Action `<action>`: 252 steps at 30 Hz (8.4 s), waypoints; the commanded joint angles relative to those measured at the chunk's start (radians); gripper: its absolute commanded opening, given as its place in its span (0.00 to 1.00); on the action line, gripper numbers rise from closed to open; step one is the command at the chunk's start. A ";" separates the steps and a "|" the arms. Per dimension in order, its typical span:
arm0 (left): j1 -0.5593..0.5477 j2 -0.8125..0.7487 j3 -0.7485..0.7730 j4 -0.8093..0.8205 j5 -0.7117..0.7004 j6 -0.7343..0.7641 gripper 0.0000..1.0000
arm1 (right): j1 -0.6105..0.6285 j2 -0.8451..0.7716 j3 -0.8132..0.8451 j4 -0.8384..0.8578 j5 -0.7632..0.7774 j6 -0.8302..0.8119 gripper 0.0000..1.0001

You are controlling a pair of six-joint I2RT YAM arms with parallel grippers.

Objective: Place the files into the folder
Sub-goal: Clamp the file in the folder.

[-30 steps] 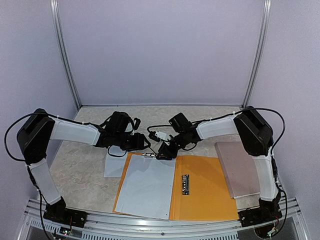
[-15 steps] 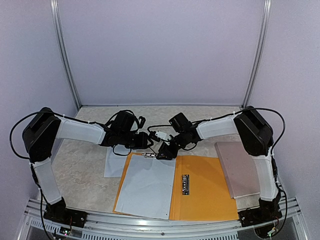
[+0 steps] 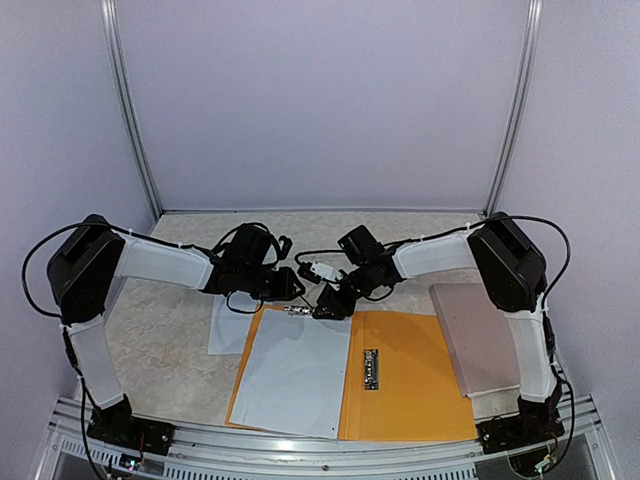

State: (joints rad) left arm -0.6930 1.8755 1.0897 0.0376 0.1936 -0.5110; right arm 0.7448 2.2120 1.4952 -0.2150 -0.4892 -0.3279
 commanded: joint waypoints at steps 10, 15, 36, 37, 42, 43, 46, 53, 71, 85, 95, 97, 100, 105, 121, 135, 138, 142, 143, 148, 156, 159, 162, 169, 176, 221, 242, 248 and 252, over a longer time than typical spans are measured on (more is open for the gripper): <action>-0.007 0.020 0.026 -0.024 -0.018 0.012 0.18 | 0.001 0.007 0.004 -0.055 0.014 -0.007 0.48; -0.007 0.024 0.017 -0.022 -0.025 0.008 0.14 | 0.001 0.005 0.004 -0.058 0.014 -0.007 0.48; -0.007 -0.017 0.004 -0.035 -0.037 0.012 0.23 | 0.001 0.000 0.006 -0.074 0.017 -0.008 0.48; -0.007 -0.021 0.004 -0.035 -0.036 0.012 0.23 | 0.001 0.000 0.006 -0.073 0.017 -0.008 0.48; -0.012 -0.033 0.005 -0.035 -0.033 0.014 0.20 | 0.001 0.005 0.009 -0.076 0.014 -0.008 0.48; -0.013 -0.034 0.007 -0.048 -0.032 0.017 0.20 | 0.001 0.006 0.008 -0.077 0.015 -0.008 0.48; -0.016 -0.040 0.014 -0.070 -0.039 0.024 0.19 | 0.001 0.007 0.010 -0.078 0.015 -0.008 0.48; -0.022 -0.044 0.024 -0.088 -0.048 0.034 0.15 | 0.001 0.006 0.010 -0.081 0.015 -0.010 0.48; -0.023 -0.041 -0.003 -0.083 -0.064 0.036 0.00 | 0.001 0.011 0.012 -0.091 0.027 -0.011 0.47; -0.023 -0.014 -0.094 -0.046 -0.059 0.007 0.00 | 0.001 0.017 0.005 -0.091 0.037 -0.007 0.45; -0.023 0.007 -0.144 -0.046 -0.054 -0.013 0.00 | 0.001 0.025 -0.001 -0.089 0.038 -0.005 0.39; -0.023 0.007 -0.155 -0.046 -0.053 -0.017 0.00 | 0.001 0.028 -0.005 -0.089 0.036 -0.004 0.37; -0.022 0.008 -0.168 -0.046 -0.052 -0.024 0.00 | 0.001 0.030 -0.013 -0.085 0.031 -0.003 0.37; -0.021 0.022 -0.189 -0.046 -0.056 -0.031 0.00 | 0.001 0.034 -0.027 -0.079 0.040 -0.005 0.34; 0.009 0.083 -0.223 -0.087 -0.045 -0.037 0.00 | -0.004 0.060 -0.050 -0.069 0.037 -0.020 0.18; 0.016 0.146 -0.205 -0.168 -0.070 -0.026 0.00 | -0.005 0.063 -0.051 -0.075 0.029 -0.020 0.16; 0.016 0.162 -0.204 -0.180 -0.068 -0.024 0.00 | -0.005 0.064 -0.054 -0.076 0.032 -0.019 0.16; 0.018 0.165 -0.218 -0.175 -0.064 -0.024 0.00 | -0.005 0.067 -0.054 -0.077 0.036 -0.017 0.15; 0.017 0.163 -0.220 -0.174 -0.065 -0.024 0.00 | -0.005 0.069 -0.053 -0.078 0.038 -0.015 0.15; 0.018 0.165 -0.222 -0.181 -0.070 -0.026 0.00 | -0.005 0.071 -0.051 -0.084 0.048 -0.015 0.15; 0.020 0.177 -0.249 -0.191 -0.068 -0.045 0.00 | -0.005 0.070 -0.050 -0.090 0.055 -0.015 0.14; 0.018 0.177 -0.259 -0.186 -0.061 -0.052 0.00 | -0.005 0.074 -0.048 -0.092 0.058 -0.013 0.14; 0.015 0.165 -0.276 -0.174 -0.058 -0.059 0.00 | -0.005 0.077 -0.044 -0.096 0.062 -0.010 0.13; 0.013 0.121 -0.320 -0.165 -0.069 -0.078 0.00 | -0.005 0.081 -0.039 -0.106 0.072 -0.008 0.13; 0.000 0.097 -0.317 -0.166 -0.066 -0.077 0.00 | -0.006 0.096 -0.022 -0.118 0.074 -0.002 0.13; -0.040 0.120 -0.200 -0.243 -0.069 -0.072 0.00 | -0.004 0.107 -0.018 -0.148 0.072 0.006 0.11; 0.000 0.159 -0.082 -0.244 -0.073 -0.073 0.00 | 0.000 0.118 -0.024 -0.167 0.065 -0.029 0.09; 0.009 0.159 -0.057 -0.236 -0.068 -0.069 0.00 | -0.001 0.118 -0.029 -0.170 0.059 -0.036 0.09; 0.009 0.167 -0.037 -0.228 -0.064 -0.063 0.00 | -0.001 0.118 -0.030 -0.170 0.055 -0.040 0.09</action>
State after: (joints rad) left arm -0.6796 1.9305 1.0698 -0.0723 0.1551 -0.5934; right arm 0.7296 2.2349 1.5249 -0.2474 -0.5106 -0.3435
